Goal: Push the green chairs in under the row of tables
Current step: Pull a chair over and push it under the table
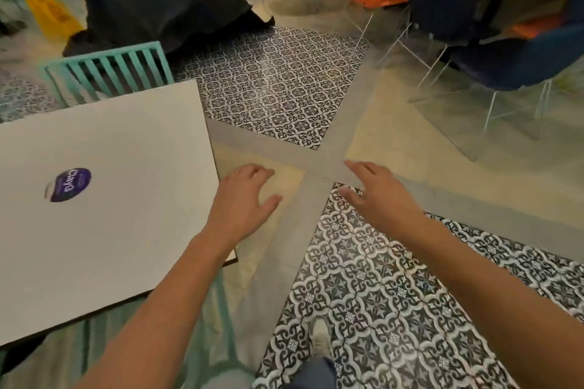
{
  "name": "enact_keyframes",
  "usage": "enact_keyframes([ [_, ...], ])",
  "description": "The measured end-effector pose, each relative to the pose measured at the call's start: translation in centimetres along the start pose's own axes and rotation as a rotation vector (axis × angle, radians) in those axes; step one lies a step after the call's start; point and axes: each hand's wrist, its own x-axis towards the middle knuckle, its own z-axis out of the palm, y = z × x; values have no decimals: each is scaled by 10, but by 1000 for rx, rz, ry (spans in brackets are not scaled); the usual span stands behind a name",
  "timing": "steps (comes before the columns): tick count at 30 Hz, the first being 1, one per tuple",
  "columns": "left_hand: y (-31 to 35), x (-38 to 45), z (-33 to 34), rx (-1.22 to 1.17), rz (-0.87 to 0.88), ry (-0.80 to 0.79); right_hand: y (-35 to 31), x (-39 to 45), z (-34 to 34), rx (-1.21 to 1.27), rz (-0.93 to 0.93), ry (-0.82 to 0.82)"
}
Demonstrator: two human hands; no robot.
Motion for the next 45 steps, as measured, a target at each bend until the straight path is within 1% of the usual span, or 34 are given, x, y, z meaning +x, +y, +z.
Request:
enact_keyframes([
  [4,4,88,7,-3,15,-35,30,84,-18,-45,-18,-37],
  [9,-3,179,-1,-5,-19,-21,53,184,-38,-33,-60,-33],
  [13,-22,254,6,11,-97,2,69,280,-38,-18,-138,-23],
  [17,-40,339,23,94,-151,-7,92,374,-30,-4,-226,-33],
  [22,-58,436,32,158,-233,-30,112,496,-33,-88,-308,-117],
  [25,-80,488,29,178,-325,-32,101,572,-34,-96,-352,-132],
  [28,-111,535,31,193,-386,-10,86,642,-22,-117,-419,-153],
  [32,-171,607,42,202,-441,22,64,744,3,-111,-477,-176],
  [37,-247,691,42,190,-507,7,22,867,26,-125,-513,-210],
  [41,-301,750,30,148,-596,27,-14,952,32,-69,-475,-238],
  [45,-348,806,25,101,-706,72,-38,1029,54,43,-426,-324],
])
